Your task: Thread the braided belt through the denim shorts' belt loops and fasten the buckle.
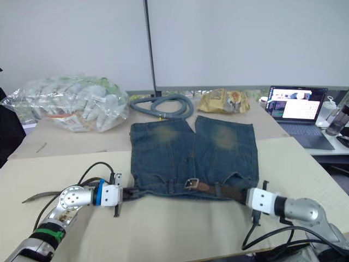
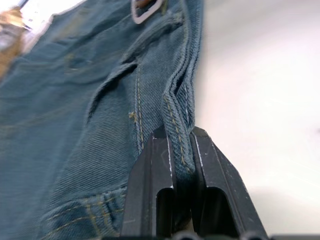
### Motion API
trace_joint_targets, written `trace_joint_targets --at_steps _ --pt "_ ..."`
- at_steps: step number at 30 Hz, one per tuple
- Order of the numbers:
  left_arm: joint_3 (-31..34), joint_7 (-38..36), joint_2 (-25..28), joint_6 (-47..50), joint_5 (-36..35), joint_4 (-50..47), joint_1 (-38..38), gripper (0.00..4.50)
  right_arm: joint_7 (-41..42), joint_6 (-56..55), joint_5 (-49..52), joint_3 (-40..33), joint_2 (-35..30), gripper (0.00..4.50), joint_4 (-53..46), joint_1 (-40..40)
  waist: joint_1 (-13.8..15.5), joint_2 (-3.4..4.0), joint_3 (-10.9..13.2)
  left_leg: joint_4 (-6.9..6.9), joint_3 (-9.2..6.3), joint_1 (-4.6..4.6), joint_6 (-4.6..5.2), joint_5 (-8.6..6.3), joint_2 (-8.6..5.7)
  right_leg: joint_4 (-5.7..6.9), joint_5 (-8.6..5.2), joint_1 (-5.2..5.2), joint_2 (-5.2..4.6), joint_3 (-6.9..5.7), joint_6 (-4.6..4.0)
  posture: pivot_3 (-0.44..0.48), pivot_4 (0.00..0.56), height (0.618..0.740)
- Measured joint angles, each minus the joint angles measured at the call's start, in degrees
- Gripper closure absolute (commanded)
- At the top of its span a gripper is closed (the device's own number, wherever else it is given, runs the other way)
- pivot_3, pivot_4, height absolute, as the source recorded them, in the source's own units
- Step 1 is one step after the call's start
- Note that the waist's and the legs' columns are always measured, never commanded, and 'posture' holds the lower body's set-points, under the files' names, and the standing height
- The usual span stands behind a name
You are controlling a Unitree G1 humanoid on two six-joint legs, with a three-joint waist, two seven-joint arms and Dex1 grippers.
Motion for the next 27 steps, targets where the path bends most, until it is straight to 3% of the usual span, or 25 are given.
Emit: trace_joint_targets --at_steps 1,7,10,11,16,21,24,27 --pt "0.0 -1.4 0.1 2.5 -1.3 -1.6 0.6 3.57 0.9 1.3 1.1 -0.4 0.0 3.16 -0.2 0.1 0.1 0.0 0.0 0.0 0.0 0.08 0.01 0.0 0.01 -0.01 0.0 0.04 0.04 0.0 0.0 0.0 0.15 0.74" --pt "2.4 -5.5 1.0 18.5 -8.6 -10.8 4.9 1.5 10.5 14.3 12.8 -4.7 -3.9 0.96 -6.0 3.5 0.4 0.0 0.0 0.08 0.0 -0.22 0.47 0.2 0.04 0.0 0.0 0.0 0.12 0.05 -0.01 0.0 0.15 0.74" --pt "5.5 -4.3 1.8 24.4 -11.6 -16.5 8.3 0.53 15.0 21.8 19.3 -7.8 -6.8 0.02 -11.8 7.3 0.3 0.0 0.0 0.07 -0.05 -0.23 0.41 0.14 0.12 -0.06 0.0 0.02 0.04 0.04 -0.02 0.0 0.15 0.74" --pt "6.9 -3.5 2.4 27.2 -13.1 -19.2 10.2 0.2 16.3 25.0 21.9 -9.1 -7.3 0.0 -14.1 8.4 0.2 0.0 0.0 0.08 -0.04 -0.23 0.34 0.09 0.17 -0.06 0.0 0.0 0.06 0.06 -0.04 0.0 0.15 0.74" --pt "14.0 3.6 3.2 40.0 -20.6 -33.9 21.6 0.06 17.1 38.0 32.6 -13.4 -7.6 0.0 -22.5 7.3 -0.1 0.0 0.0 0.06 -0.1 -0.19 -0.07 -0.08 0.35 -0.18 0.02 -0.07 0.08 0.14 -0.11 0.0 0.15 0.74" --pt "21.4 20.0 -4.1 50.1 -26.4 -46.0 28.5 0.06 13.2 44.6 36.9 -12.3 -2.3 0.0 -29.4 -0.9 0.6 -0.02 0.0 0.06 -0.09 -0.19 -0.19 -0.1 0.51 -0.52 0.06 0.01 0.26 0.08 -0.16 0.0 0.15 0.74" --pt "24.8 29.5 -8.4 53.2 -26.9 -50.2 30.9 0.06 12.3 45.7 36.6 -10.2 0.5 0.0 -30.0 -3.1 1.2 -0.05 0.0 0.06 -0.07 -0.24 -0.19 -0.1 0.48 -0.65 0.11 0.02 0.29 0.01 -0.16 0.0 0.15 0.74" --pt "27.0 37.4 -11.4 53.1 -22.6 -53.0 33.9 0.06 12.4 45.7 35.4 -8.4 3.0 0.0 -29.6 -4.6 1.3 -0.05 0.0 0.06 0.03 -0.24 -0.2 -0.13 0.47 -0.77 0.22 0.03 0.35 -0.09 -0.17 0.0 0.15 0.74"
